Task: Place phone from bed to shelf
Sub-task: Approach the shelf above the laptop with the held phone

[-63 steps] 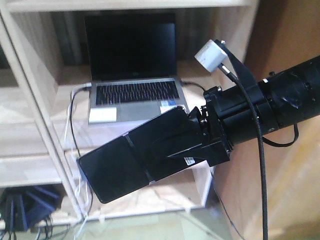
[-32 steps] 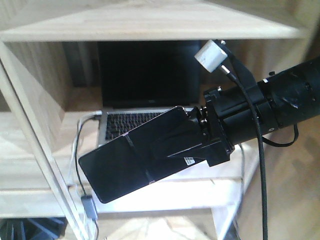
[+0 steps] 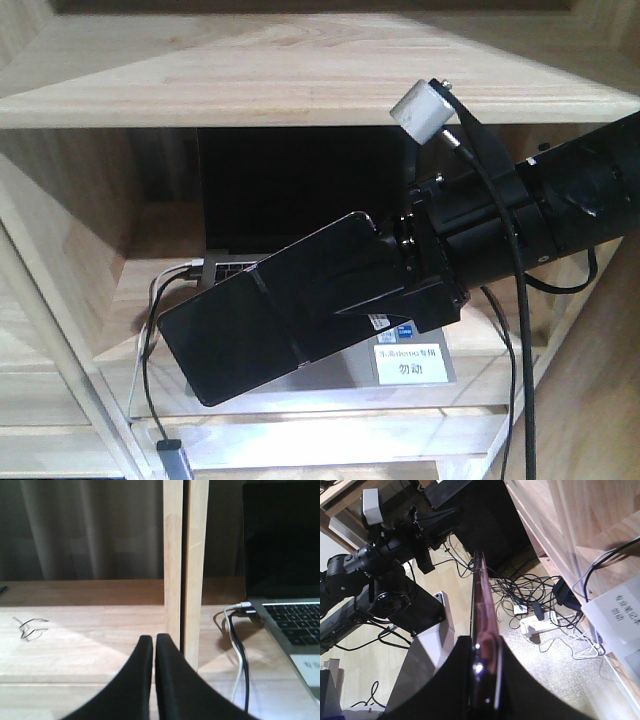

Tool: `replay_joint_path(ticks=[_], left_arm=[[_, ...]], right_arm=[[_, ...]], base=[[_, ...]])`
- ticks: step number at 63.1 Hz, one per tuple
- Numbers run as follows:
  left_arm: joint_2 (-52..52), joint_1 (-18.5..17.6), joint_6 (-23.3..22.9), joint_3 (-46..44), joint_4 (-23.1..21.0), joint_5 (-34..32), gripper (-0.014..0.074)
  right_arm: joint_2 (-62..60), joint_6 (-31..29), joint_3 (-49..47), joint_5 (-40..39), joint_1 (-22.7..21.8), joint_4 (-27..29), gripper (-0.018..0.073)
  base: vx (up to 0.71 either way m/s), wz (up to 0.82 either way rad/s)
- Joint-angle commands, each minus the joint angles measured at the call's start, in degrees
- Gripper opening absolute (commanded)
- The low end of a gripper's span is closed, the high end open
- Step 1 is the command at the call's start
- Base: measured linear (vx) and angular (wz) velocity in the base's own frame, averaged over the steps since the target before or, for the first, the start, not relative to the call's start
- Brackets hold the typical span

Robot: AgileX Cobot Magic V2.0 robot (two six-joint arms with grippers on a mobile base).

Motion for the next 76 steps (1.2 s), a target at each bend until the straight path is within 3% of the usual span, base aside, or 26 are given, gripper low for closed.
replay_joint_path(ticks=[1,76], left_arm=[[-0.5,0.0,0.0,0.4,-0.5,-4.0,0.0001],[-0.5,0.0,0.0,0.4,-0.5,-4.0,0.0001]], right_arm=[[-2.0,-0.2,-1.5,3.7,-0.1,4.6,-0.0002],[-2.0,-0.1,-1.5,3.7,-0.1,4.6,-0.0002]], base=[[0.09,0.0],[0.01,0.0]])
